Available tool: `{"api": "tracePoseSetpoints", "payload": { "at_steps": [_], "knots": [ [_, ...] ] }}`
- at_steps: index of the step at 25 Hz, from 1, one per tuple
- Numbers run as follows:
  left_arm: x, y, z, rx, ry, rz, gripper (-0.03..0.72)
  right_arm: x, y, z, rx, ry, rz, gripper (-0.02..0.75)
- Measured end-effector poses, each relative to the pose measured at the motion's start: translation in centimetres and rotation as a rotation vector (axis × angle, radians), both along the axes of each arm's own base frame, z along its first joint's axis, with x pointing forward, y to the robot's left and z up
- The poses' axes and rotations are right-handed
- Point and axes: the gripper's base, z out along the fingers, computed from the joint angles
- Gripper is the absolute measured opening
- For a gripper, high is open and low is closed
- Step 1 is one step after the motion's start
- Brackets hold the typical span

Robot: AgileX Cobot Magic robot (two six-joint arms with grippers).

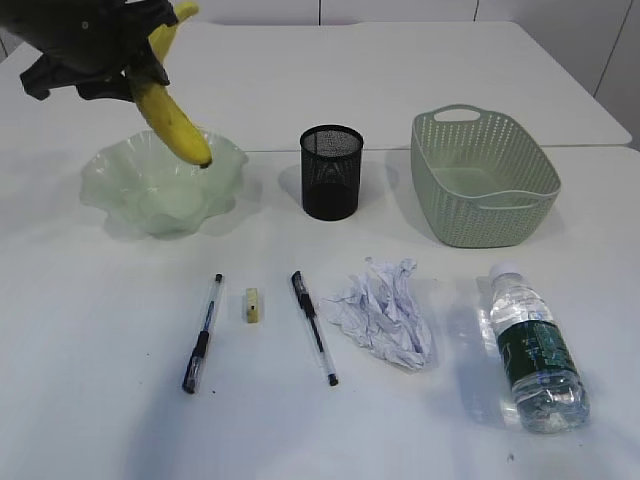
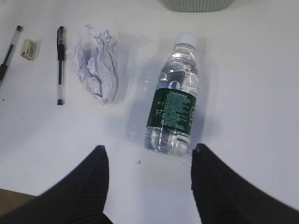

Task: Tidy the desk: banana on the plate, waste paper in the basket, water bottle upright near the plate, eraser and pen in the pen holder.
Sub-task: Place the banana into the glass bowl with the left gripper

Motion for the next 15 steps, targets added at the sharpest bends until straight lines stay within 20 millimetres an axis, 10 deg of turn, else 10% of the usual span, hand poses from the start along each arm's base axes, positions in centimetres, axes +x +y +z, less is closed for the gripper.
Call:
{"api": "tracePoseSetpoints", "payload": {
  "at_steps": [15],
  "knots": [
    [7.7,4.2,-8.3,-0.187,0.166,0.206,0.254,0.0,0.0,0.0,0.003,0.001,-0.004,0.423]
  ]
}}
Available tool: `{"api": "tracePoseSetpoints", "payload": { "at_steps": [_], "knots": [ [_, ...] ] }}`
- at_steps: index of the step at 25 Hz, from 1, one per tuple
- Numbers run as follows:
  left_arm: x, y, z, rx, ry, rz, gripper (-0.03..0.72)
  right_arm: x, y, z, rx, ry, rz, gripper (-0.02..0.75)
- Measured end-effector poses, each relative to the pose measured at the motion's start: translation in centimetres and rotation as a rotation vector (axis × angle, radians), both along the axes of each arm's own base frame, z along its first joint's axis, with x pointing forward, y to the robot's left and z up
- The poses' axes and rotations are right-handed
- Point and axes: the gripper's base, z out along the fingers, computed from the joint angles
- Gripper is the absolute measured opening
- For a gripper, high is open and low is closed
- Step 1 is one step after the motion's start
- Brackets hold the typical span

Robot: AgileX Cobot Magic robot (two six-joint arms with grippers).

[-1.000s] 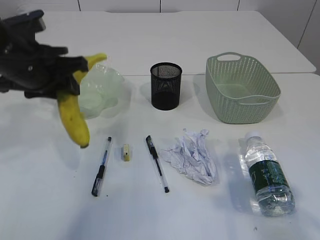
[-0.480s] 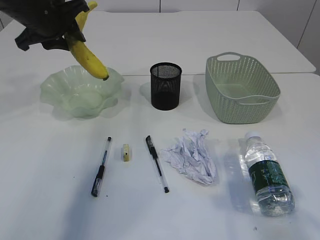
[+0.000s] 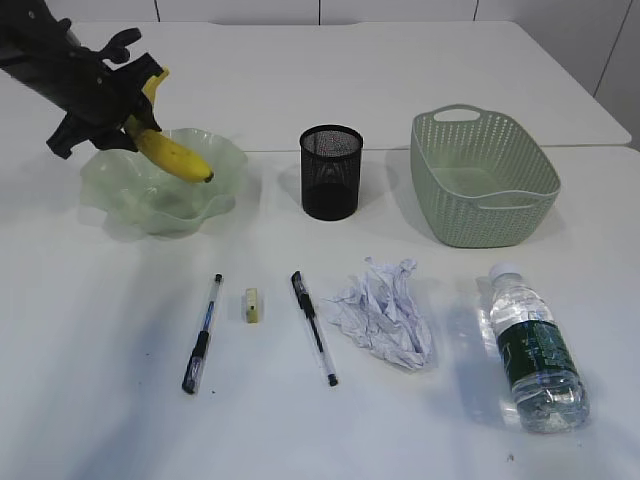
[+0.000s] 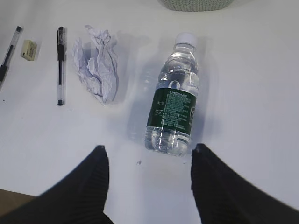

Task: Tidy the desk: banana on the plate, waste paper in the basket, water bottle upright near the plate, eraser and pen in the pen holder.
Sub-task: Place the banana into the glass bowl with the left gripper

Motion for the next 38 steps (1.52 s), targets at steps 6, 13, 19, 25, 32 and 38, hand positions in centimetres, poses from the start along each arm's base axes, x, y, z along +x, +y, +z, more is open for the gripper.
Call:
{"api": "tracePoseSetpoints", "payload": {
  "at_steps": [6,13,19,25,32,38],
  "knots": [
    [0.9,0.8,-2.7,-0.067,0.034,0.06,0.254,0.0,0.0,0.0,0.001,0.001,-0.002,0.423],
    [1.1,0.6,-4.1,-0.109,0.059,0.083,0.258,0.0,0.0,0.0,0.003,0.001,-0.005,0.423],
    [1.1,0.6,-4.1,-0.118,0.065,0.086,0.335,0.0,0.0,0.0,0.004,0.002,-0.006,0.423],
    [1.0,0.5,-4.1,-0.121,0.082,0.083,0.425,0.0,0.0,0.0,0.004,0.003,-0.005,0.423],
    [0.2,0.5,-0.5,-0.045,0.01,-0.032,0.43,0.0,0.0,0.0,0.004,0.003,-0.005,0.423],
    [-1.6,0.7,3.7,0.103,-0.037,-0.204,0.43,0.0,0.0,0.0,0.005,0.006,-0.007,0.423]
  ]
}}
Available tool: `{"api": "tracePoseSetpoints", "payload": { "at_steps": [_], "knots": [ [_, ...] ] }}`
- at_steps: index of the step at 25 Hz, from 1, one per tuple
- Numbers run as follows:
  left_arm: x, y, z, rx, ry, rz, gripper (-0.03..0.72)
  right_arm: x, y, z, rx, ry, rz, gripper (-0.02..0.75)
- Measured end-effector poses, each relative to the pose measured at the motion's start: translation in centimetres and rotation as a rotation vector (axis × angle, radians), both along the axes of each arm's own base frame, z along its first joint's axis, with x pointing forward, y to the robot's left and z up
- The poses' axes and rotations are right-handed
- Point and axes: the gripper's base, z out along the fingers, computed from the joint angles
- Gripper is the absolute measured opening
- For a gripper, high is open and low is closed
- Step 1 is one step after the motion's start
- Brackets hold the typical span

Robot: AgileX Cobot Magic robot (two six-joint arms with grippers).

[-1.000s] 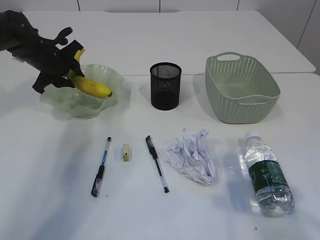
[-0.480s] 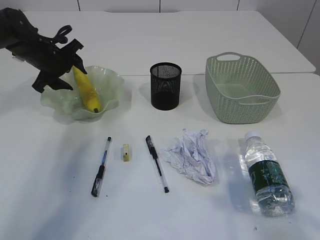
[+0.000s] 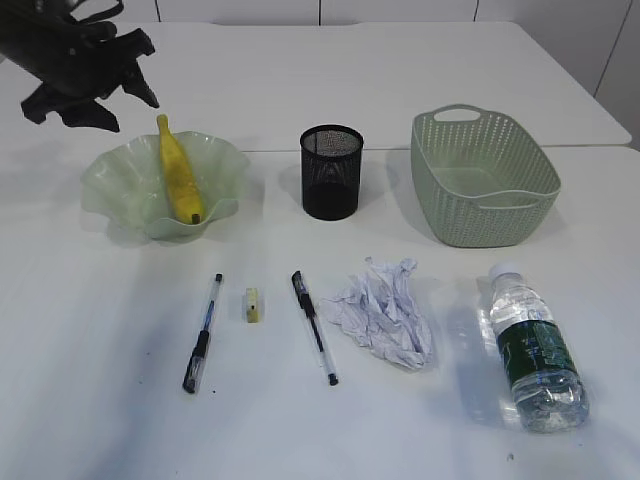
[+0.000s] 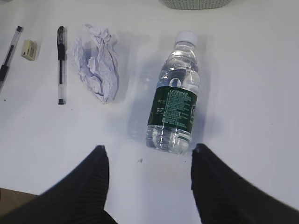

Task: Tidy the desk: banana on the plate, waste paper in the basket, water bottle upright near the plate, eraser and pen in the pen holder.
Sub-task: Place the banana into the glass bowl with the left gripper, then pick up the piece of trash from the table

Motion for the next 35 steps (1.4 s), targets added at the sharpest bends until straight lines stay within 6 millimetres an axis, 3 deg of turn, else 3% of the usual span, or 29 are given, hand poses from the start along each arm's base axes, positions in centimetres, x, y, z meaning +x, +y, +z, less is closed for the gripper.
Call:
{"api": "tracePoseSetpoints", "payload": {
  "at_steps": [15,19,35],
  "knots": [
    [-6.8,1.3,4.8,0.375,0.247,-0.468,0.43,-0.6,0.0,-0.4,-0.007,0.074,0.019,0.423],
    [-9.0,1.6,5.7,0.389,0.253,-0.497,0.428,-0.9,0.1,-0.6,-0.009,0.112,0.028,0.423],
    [-22.0,2.8,6.5,0.358,0.198,-0.483,0.394,-1.1,0.1,-0.4,-0.012,0.134,0.039,0.423]
  ]
}}
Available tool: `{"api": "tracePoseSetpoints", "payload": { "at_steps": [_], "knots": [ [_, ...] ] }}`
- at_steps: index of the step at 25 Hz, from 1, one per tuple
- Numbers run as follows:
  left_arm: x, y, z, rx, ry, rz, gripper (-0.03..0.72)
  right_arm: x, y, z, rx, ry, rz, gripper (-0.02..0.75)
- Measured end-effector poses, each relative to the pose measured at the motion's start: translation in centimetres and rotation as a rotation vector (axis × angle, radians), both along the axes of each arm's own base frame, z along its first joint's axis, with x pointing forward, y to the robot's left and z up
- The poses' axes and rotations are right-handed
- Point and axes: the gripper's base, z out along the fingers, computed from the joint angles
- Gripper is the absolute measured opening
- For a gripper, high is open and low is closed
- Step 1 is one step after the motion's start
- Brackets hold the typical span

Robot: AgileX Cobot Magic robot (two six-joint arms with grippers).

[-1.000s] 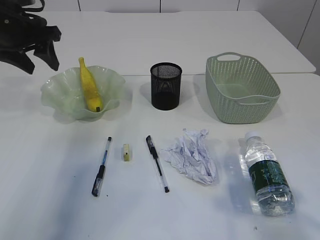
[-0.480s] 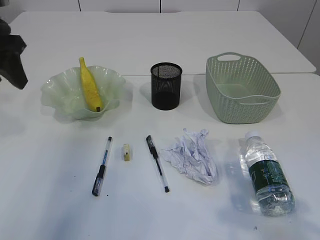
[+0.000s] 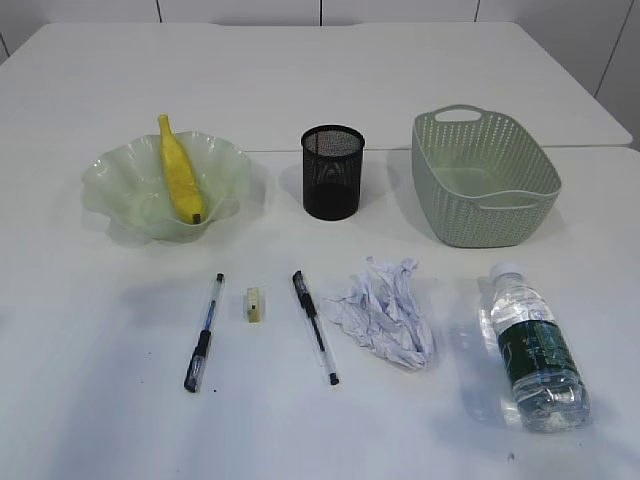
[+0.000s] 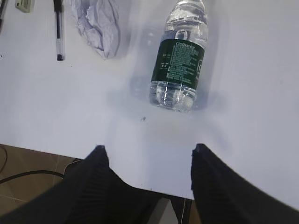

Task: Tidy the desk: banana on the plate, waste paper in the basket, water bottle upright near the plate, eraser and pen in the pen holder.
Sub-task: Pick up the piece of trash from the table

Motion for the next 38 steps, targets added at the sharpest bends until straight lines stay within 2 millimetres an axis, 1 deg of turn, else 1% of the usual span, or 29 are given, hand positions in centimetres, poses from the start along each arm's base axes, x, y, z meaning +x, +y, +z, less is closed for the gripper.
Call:
{"api": "tracePoseSetpoints", "payload": {
  "at_steps": [2,5,8,11,14,19,21,23,26,30,33,38],
  "knots": [
    [-1.2,0.1,-0.1,-0.004,-0.013,0.002,0.394,0.1,0.0,0.5,0.0,-0.016,0.002,0.423],
    [-2.2,0.2,-0.2,-0.014,-0.024,0.005,0.394,0.2,0.0,1.4,0.003,-0.045,0.002,0.423],
    [-2.8,0.2,-0.2,-0.019,-0.029,0.005,0.391,0.4,0.1,2.0,0.014,-0.06,0.005,0.423],
    [-3.1,0.2,-0.2,-0.019,-0.028,0.005,0.387,1.2,0.3,2.1,0.027,-0.043,0.016,0.423],
    [-3.2,0.2,-0.1,-0.019,-0.028,0.004,0.386,2.3,0.6,1.8,0.038,-0.013,0.031,0.423],
    [-3.3,0.2,-0.1,-0.021,-0.025,0.004,0.382,4.5,1.1,2.1,0.037,0.009,0.072,0.423],
    [-3.3,0.2,-0.1,-0.021,-0.023,0.003,0.375,5.6,1.9,2.0,0.021,0.023,0.122,0.423],
    [-3.3,0.2,-0.1,-0.021,-0.023,0.003,0.374,6.7,3.2,2.0,-0.017,0.019,0.189,0.423],
    [-3.3,0.2,-0.1,-0.021,-0.022,0.003,0.373,8.7,5.2,1.0,-0.069,0.028,0.266,0.423],
    [-3.3,0.2,-0.1,-0.021,-0.021,0.003,0.371,11.4,7.5,-1.1,-0.092,0.083,0.327,0.423],
    [-3.3,0.2,-0.1,-0.02,-0.019,0.002,0.37,13.5,9.1,-2.6,-0.107,0.089,0.359,0.423],
    [-3.3,0.2,-0.1,-0.02,-0.019,0.002,0.37,17.3,11.0,-5.2,-0.118,0.13,0.369,0.426]
  ]
}}
